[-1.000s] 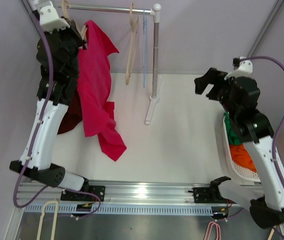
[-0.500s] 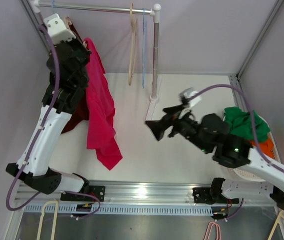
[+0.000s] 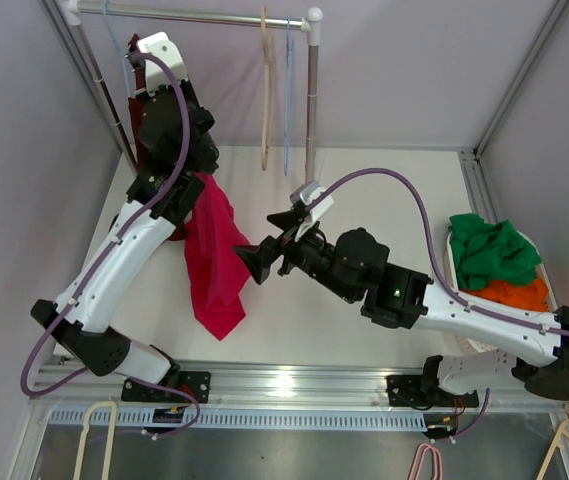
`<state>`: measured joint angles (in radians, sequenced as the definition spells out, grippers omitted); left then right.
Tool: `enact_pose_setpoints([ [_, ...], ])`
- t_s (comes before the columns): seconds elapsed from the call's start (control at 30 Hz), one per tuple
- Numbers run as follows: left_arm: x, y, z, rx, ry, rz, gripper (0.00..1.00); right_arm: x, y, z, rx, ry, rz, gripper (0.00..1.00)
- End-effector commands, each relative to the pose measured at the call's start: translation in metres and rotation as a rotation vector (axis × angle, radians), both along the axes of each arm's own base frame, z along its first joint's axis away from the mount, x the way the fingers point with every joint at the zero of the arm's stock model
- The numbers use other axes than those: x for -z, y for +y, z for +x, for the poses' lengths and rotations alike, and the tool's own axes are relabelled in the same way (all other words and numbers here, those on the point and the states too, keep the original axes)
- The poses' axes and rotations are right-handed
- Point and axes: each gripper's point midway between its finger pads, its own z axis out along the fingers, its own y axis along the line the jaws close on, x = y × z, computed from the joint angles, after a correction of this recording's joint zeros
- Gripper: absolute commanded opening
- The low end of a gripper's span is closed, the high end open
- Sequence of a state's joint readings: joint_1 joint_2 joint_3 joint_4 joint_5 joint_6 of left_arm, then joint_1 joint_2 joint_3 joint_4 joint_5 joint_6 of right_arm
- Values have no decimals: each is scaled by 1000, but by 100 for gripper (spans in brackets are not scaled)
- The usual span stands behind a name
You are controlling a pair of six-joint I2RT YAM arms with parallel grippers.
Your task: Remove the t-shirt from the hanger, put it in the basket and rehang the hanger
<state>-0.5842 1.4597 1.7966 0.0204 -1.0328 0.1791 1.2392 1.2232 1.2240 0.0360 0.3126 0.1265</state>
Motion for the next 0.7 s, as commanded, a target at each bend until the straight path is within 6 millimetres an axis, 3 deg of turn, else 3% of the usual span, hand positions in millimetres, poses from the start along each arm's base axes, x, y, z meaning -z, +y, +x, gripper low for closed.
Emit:
enact_pose_setpoints([
  [0.0, -23, 18, -22, -77, -87, -32, 1, -47, 6, 0, 6, -84, 182, 97],
  [0.1, -16, 17, -23, -71, -86, -29, 1, -48, 14, 5, 19, -98, 190, 97],
  [0.3, -12, 12, -25, -52, -88, -43, 1, -41, 51, 16, 10, -92, 157, 93],
  [0.33, -14, 11, -27, -47, -91, -44, 1, -39, 55, 18, 15, -85, 155, 86],
  [0.37, -13, 10, -27, -44, -90, -43, 1, -35, 61, 21, 20, -84, 150, 72],
  [0.4, -13, 9, -28, -37, -90, -41, 1, -35, 63, 23, 29, -84, 149, 49],
  [0.47, -15, 10, -30, -34, -98, -46, 1, -30, 65, 28, 46, -78, 136, 35],
  [0.5, -17, 10, -31, -27, -103, -39, 1, -31, 64, 27, 47, -74, 138, 12],
  [0.53, -18, 10, -30, -28, -102, -30, 1, -29, 63, 27, 50, -62, 132, 1],
  [0.67, -23, 6, -23, -43, -116, 5, 1, -28, 53, 19, 73, -58, 119, 0],
])
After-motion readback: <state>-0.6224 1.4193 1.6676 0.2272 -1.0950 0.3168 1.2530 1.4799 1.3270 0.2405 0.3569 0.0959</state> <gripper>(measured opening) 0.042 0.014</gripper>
